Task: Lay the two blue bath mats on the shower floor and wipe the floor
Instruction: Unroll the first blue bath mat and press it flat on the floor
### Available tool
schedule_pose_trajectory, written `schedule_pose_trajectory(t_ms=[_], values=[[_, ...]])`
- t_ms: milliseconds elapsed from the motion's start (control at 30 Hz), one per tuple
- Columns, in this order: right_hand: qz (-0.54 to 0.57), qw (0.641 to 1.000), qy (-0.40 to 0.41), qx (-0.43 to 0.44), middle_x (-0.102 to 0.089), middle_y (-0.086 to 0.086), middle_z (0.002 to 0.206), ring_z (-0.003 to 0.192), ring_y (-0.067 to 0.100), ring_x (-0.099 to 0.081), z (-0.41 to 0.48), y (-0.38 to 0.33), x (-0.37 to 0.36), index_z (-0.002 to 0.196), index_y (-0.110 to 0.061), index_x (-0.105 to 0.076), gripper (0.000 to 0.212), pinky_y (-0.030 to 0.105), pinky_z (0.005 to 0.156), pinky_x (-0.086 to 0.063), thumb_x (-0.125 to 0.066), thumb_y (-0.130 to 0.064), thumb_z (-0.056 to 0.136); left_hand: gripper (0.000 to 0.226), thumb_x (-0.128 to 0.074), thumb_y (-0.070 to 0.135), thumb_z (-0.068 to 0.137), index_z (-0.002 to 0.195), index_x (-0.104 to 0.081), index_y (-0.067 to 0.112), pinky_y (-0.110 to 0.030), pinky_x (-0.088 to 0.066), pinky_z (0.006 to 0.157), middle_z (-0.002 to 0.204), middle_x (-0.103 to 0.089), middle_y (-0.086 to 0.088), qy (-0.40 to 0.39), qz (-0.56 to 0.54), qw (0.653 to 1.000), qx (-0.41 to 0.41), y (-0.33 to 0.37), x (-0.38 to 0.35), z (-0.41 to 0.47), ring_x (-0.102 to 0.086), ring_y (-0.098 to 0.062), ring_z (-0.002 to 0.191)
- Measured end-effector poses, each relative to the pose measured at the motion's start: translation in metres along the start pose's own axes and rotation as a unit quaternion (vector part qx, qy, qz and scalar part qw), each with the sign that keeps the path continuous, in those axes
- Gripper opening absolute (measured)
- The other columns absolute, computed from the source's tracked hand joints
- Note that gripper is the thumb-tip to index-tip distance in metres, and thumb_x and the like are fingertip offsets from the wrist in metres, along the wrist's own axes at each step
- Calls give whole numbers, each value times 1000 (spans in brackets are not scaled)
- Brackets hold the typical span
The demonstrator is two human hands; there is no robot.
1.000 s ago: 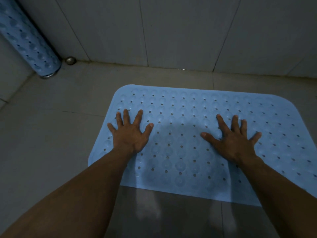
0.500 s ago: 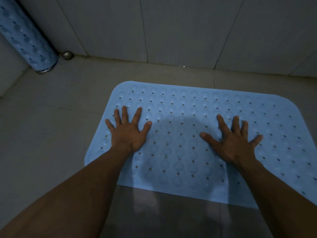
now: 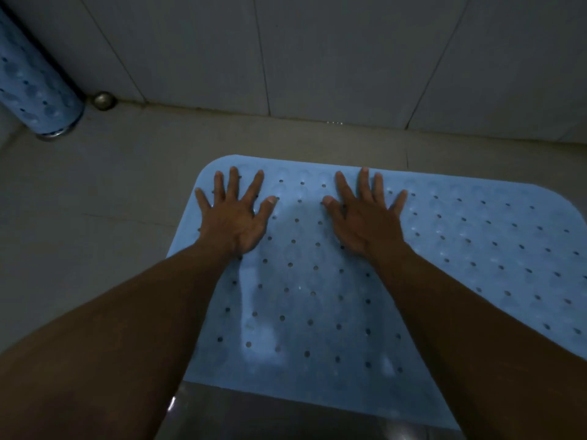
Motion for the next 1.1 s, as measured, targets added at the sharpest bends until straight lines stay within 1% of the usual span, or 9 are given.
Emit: schedule_pose_trajectory(t_ms=[133,267,467,667,833,933,1000,1100], values=[[-39,999,32,-6,4,1,166,152,26,6,5,1,-14,156,-39,3,65,65,116,3,-3,-65,97,71,1,80,87,151,12,51,-62,12,116,165,17,0,-13,9,1000,4,-2,-5,4,20,-27,150],[-32,999,11,-20,11,1,166,152,24,12,6,0,-10,156,-38,9,66,64,116,5,-2,-65,96,71,-2,81,86,150,12,53,-63,11,116,164,19,1,-17,3,1000,7,1,0,8,20,-27,150],[-29,999,11,-27,11,2,166,152,24,10,5,-2,-8,156,-37,8,67,63,117,3,-5,-66,97,72,-1,79,88,152,13,49,-64,8,116,165,17,-1,-1,13,1000,1,2,-1,7,18,-28,151],[-33,999,-1,-28,17,3,164,151,24,14,8,-1,-7,155,-32,17,71,61,118,5,-3,-66,96,72,-4,79,89,152,12,48,-64,9,116,165,17,-1,3,11,1000,3,2,1,8,17,-28,151],[-25,999,7,-22,15,3,165,151,24,14,7,0,-7,156,-32,13,70,60,118,8,-7,-65,97,71,-4,78,90,152,12,48,-65,8,116,165,17,-1,-1,22,1000,0,3,1,8,16,-29,151],[-14,1000,-8,-26,15,1,165,151,23,16,6,-1,-5,156,-34,11,70,59,118,10,-10,-65,98,72,-1,79,88,152,14,48,-64,11,115,164,20,-1,-19,21,1000,5,4,3,6,20,-28,150],[7,999,-33,-27,14,0,165,151,22,15,10,-1,-2,157,-34,7,70,59,117,12,-15,-65,98,74,-1,80,86,151,15,49,-65,12,115,163,22,-1,-54,18,998,11,3,6,10,22,-28,149],[96,991,-89,-21,13,1,165,151,20,14,11,8,14,158,-31,-1,70,54,117,14,-26,-59,100,77,-5,81,86,152,12,48,-70,9,112,164,20,-2,-106,49,993,29,8,19,14,18,-31,150]])
Point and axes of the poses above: each hand's wrist, its own z-axis towards the middle knuckle, its own x-axis out of the back of the hand, y = z × x, the point moved 2 cm from there along z, towards the middle knuckle
